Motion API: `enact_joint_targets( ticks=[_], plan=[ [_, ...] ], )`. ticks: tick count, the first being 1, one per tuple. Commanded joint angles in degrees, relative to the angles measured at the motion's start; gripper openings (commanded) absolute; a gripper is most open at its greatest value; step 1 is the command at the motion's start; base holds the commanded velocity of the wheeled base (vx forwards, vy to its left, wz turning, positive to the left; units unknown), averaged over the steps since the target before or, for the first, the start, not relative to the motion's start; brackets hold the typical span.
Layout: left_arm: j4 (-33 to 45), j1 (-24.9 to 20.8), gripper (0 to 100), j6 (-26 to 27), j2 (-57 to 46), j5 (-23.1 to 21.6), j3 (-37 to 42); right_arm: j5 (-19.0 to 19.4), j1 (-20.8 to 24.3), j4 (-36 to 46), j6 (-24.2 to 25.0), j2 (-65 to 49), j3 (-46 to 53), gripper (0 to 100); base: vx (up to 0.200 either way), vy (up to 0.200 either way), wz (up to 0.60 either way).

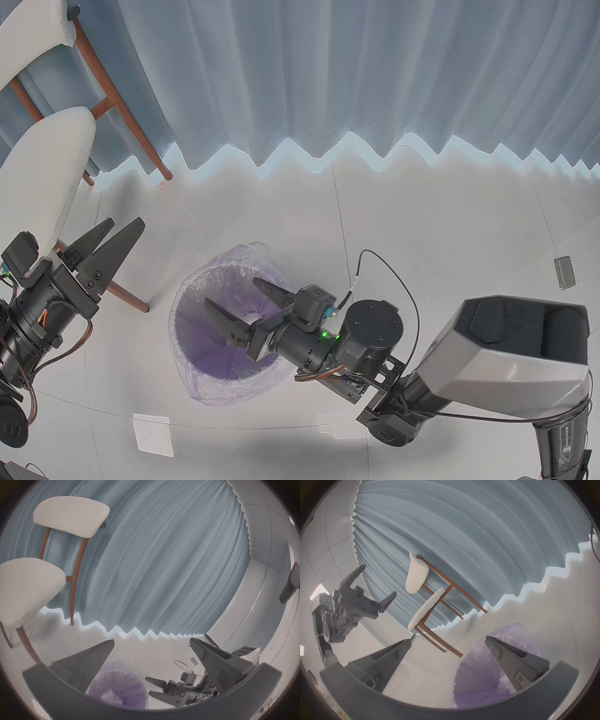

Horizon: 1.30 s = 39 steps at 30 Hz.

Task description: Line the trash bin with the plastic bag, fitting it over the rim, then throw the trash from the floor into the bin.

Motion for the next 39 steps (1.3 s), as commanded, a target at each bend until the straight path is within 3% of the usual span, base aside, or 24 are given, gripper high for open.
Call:
enact_joint_targets(
  ticks=[1,6,13,19,22,26,30,35,36,39],
  plan=[
    [0.0,0.0,100,0.1,-0.6,0.0,0.1,-2.2,-2.0,-0.2,-0.8,-8.1,6.0,100,0.0,0.0,0.0],
    [0.0,0.0,100,0.4,-1.2,0.0,0.5,-3.9,-6.8,-0.3,-5.7,-19.2,17.4,100,0.0,0.0,0.0],
    [0.1,0.6,100,7.3,-3.9,0.5,2.5,-5.0,-14.4,1.3,-10.1,-37.8,32.8,100,0.0,0.0,0.0],
    [0.8,1.0,100,8.2,-8.4,1.2,4.2,-5.1,-25.1,6.0,-10.9,-49.5,40.0,100,0.0,0.0,0.0],
    [0.8,3.6,100,8.5,-10.8,2.2,7.0,-5.1,-29.6,7.8,-11.6,-53.8,43.4,100,0.0,0.0,0.0],
    [0.9,7.6,100,9.1,-15.4,1.9,10.8,-5.1,-33.1,8.3,-13.1,-59.2,46.6,100,0.0,0.0,0.0],
    [1.7,8.0,100,9.1,-20.4,1.9,14.7,-5.1,-34.9,10.6,-13.8,-63.9,48.6,100,0.0,0.0,0.0],
    [11.9,8.0,100,8.9,-30.8,2.4,15.2,-5.0,-38.4,16.9,-14.1,-71.3,50.2,100,0.0,0.0,0.0],
    [19.1,8.1,100,9.0,-36.6,2.6,14.8,-5.0,-39.5,21.3,-14.1,-75.2,50.6,100,0.0,0.0,0.0],
    [30.8,8.1,100,9.2,-46.0,2.4,14.8,-5.1,-40.7,29.2,-14.1,-81.6,51.4,100,0.0,0.0,0.0]
  ],
)
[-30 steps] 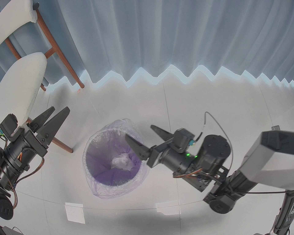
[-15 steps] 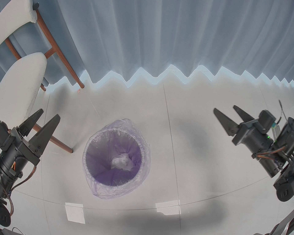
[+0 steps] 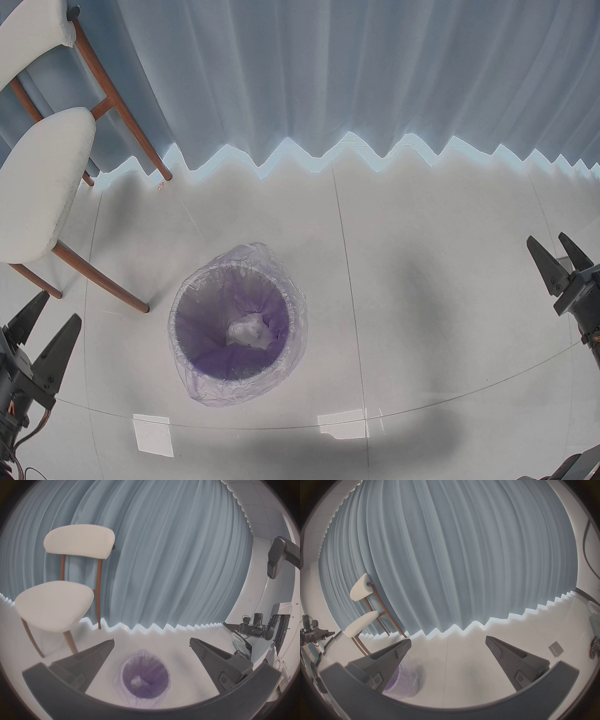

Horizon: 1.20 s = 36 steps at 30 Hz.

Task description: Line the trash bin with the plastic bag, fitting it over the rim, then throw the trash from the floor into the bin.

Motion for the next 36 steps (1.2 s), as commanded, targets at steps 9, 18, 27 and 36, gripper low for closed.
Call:
enact_joint_targets(
  ticks=[9,18,27,36],
  plan=[
    [52.1,5.3,100,1.9,-45.9,1.4,-4.1,0.1,-4.3,34.8,0.0,-34.7,6.7,100,0.0,0.0,0.0],
    [58.9,6.5,100,13.7,-48.7,10.4,1.2,1.8,-4.3,68.0,-1.3,-59.7,10.1,100,0.0,0.0,0.0],
    [61.3,6.5,100,9.3,-48.7,16.9,1.1,-6.4,-5.2,70.5,-0.4,-63.1,8.5,100,0.0,0.0,0.0],
    [61.8,5.9,100,10.3,-47.9,16.1,1.0,-0.2,-15.1,68.1,-7.9,-68.8,9.8,100,0.0,0.0,0.0]
  ],
)
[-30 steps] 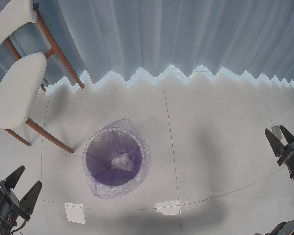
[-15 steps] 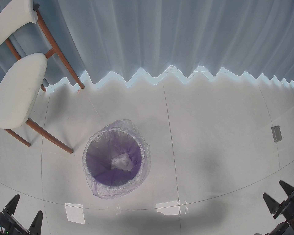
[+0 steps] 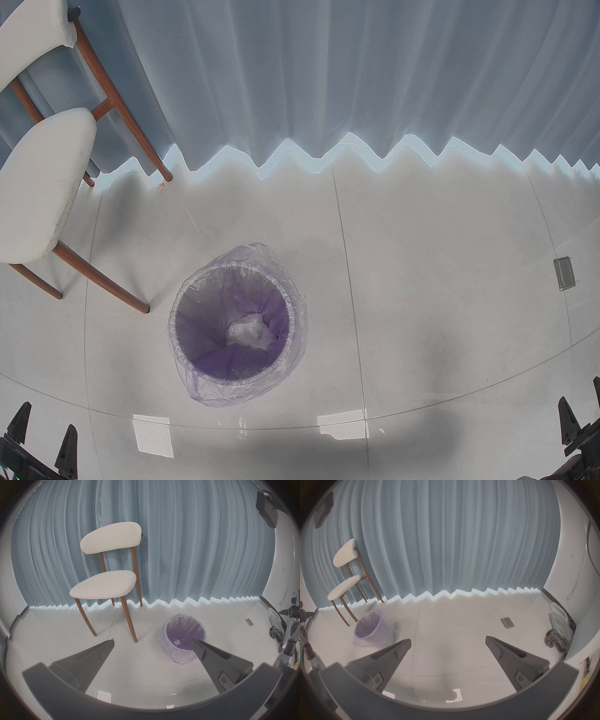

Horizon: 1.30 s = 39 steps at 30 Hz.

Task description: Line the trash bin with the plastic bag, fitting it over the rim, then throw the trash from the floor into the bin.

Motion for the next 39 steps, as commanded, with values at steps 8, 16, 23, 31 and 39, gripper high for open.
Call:
enact_joint_targets(
  ticks=[8,16,23,31,39],
  plan=[
    [0.2,0.1,100,0.0,-0.7,0.3,1.0,6.8,-4.6,-1.3,-1.3,-5.8,1.7,100,0.0,0.0,0.0],
    [0.2,0.0,100,0.0,-0.8,0.5,1.0,7.0,-4.6,-1.6,-1.7,-5.9,1.8,100,0.0,0.0,0.0],
    [0.3,0.0,100,0.2,-0.8,0.5,1.0,6.9,-4.6,-1.6,-1.6,-5.9,1.8,100,0.0,0.0,0.0],
    [0.3,-0.1,100,0.2,-0.7,0.5,1.0,6.8,-4.6,-1.6,-1.6,-5.9,1.8,100,0.0,0.0,0.0],
    [0.3,-0.2,100,0.2,-0.7,0.6,1.0,6.8,-4.6,-1.6,-1.3,-5.9,1.8,100,0.0,0.0,0.0]
  ],
)
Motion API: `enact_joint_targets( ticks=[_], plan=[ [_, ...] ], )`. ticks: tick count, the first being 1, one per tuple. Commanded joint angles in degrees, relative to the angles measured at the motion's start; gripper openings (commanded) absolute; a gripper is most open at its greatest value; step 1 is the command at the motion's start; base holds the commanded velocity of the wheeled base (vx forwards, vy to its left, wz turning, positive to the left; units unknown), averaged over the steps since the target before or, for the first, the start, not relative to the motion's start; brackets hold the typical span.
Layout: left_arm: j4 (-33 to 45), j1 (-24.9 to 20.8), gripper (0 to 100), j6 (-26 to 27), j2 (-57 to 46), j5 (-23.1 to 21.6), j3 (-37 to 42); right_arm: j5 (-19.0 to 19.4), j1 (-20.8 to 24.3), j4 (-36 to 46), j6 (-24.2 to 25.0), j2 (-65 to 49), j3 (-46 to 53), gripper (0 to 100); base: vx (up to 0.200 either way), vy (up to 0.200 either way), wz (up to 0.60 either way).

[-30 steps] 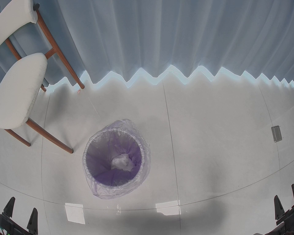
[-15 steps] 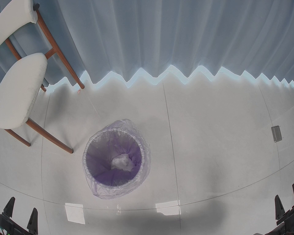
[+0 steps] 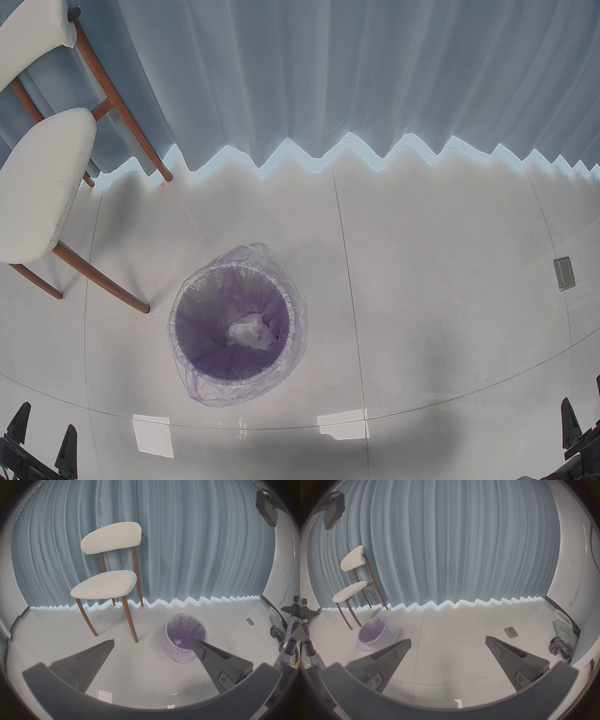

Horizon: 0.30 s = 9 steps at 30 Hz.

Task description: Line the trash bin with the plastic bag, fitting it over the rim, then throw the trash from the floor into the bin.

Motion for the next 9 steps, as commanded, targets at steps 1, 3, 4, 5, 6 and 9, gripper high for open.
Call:
enact_joint_targets(
  ticks=[1,3,4,5,6,9],
  plan=[
    [0.0,0.0,100,-0.1,-0.5,0.0,1.0,0.2,0.0,0.0,0.1,-0.6,1.0,100,0.0,0.0,0.0],
    [0.0,0.0,100,0.0,-0.6,0.0,1.0,0.1,0.0,0.0,0.1,-0.6,1.0,100,0.0,0.0,0.0],
    [0.0,0.2,100,-0.1,-0.7,0.0,1.0,0.1,0.0,0.0,0.1,-0.6,1.0,100,0.0,0.0,0.0],
    [0.1,0.2,100,-0.1,-0.7,0.0,1.0,0.1,0.0,0.0,0.1,-0.6,1.0,100,0.0,0.0,0.0],
    [0.1,0.2,100,-0.1,-0.7,0.0,1.0,0.1,0.0,0.0,0.1,-0.6,1.0,100,0.0,0.0,0.0],
    [0.2,0.2,100,-0.2,-0.7,-0.1,1.0,-0.1,0.0,0.0,-0.1,-0.6,1.0,100,0.0,0.0,0.0]
  ],
)
